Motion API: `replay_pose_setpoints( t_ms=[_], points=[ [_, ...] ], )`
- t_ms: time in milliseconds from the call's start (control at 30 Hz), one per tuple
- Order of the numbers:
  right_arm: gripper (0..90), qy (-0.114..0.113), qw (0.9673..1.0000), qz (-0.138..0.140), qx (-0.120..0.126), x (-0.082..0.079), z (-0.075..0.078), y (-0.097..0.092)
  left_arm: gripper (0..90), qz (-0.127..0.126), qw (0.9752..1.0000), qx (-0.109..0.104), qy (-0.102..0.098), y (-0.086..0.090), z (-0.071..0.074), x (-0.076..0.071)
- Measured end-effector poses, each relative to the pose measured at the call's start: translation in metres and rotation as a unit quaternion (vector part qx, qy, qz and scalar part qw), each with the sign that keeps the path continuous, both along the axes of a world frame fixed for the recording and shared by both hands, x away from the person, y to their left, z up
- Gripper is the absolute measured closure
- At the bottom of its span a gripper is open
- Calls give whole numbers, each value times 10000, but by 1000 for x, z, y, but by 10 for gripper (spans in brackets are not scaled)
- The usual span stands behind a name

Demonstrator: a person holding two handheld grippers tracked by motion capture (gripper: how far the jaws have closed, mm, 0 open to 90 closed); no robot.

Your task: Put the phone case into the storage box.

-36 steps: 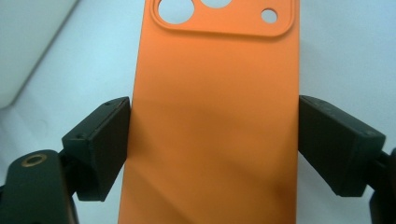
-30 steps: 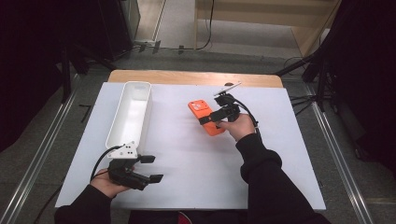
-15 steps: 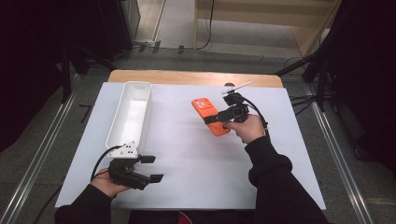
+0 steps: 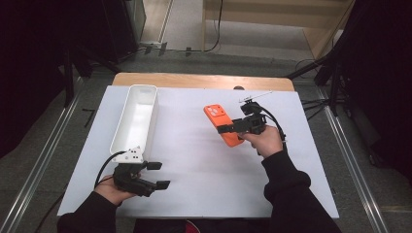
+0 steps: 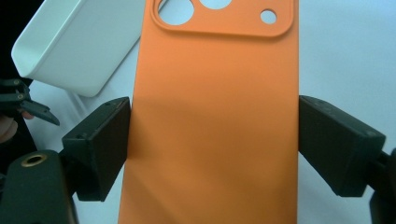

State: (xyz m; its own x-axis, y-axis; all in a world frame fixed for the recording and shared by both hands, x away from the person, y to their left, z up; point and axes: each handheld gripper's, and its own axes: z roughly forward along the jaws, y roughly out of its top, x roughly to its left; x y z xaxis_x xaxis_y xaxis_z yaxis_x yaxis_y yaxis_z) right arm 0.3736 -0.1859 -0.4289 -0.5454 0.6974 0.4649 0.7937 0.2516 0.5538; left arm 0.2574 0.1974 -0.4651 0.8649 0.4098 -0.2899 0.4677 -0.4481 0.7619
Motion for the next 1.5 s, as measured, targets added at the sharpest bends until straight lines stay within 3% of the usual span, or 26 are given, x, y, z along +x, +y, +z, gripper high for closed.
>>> replay_pose_setpoints(
  t_ms=[733, 1133, 1500],
  points=[
    [134, -87, 9998, 87, 144, -41, -12, -21, 257, -17, 9998, -182, -41, -7, 3, -1],
    [134, -84, 9994, 14, 342, -59, -22, -26, 254, 50, 9992, -359, 143, -15, 4, 4],
    [134, -18, 9988, -137, 472, -67, -28, -30, 221, 171, 9989, -266, 349, -25, 6, 11]
  ],
)
